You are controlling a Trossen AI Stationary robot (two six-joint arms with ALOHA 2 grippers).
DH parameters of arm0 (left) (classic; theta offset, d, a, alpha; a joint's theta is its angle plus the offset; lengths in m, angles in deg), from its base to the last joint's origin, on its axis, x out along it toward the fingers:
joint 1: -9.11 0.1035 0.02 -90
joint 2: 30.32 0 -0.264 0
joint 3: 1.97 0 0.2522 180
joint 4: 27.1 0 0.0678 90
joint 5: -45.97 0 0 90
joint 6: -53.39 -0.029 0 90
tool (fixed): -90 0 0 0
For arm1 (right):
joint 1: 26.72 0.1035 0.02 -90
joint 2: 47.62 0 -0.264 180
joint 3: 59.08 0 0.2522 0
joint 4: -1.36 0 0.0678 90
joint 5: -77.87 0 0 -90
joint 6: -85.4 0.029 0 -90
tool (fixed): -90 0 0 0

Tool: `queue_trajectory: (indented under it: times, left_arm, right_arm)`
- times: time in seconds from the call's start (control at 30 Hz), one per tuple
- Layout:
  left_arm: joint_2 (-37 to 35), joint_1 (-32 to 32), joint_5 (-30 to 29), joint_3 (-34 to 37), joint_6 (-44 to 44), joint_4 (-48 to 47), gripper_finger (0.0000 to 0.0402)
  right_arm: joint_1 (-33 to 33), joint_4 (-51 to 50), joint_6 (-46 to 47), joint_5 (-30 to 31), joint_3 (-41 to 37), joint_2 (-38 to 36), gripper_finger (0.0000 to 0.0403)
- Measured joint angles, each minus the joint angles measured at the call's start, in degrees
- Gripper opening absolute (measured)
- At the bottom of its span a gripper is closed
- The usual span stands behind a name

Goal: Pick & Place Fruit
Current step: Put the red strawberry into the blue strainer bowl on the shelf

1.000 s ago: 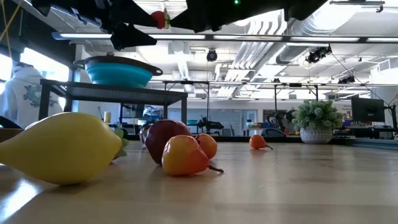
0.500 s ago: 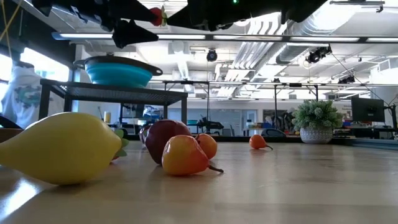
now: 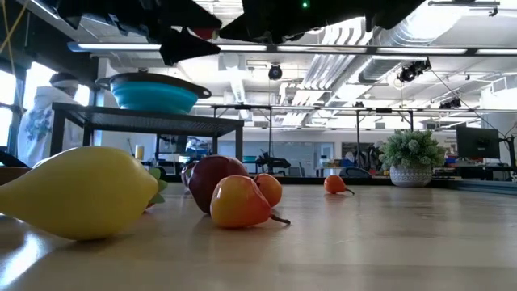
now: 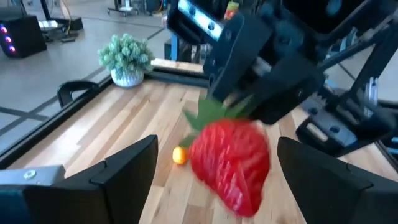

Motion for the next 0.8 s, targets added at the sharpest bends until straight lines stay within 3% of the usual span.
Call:
queue_trajectory:
  times: [0.2, 0.8]
  left_arm:
    - [-0.17, 0.00, -0.02, -0.02, -0.02, 0.97, 0.0324]
    - [-0.20, 0.00, -0.07, -0.02, 0.00, 0.50, 0.0310]
  right_arm:
    - [0.00, -1.33, 0.08, 2.71, -0.02, -0.02, 0.0004]
    - [0.00, -2.04, 0.14, 2.77, -0.04, -0.04, 0.0004]
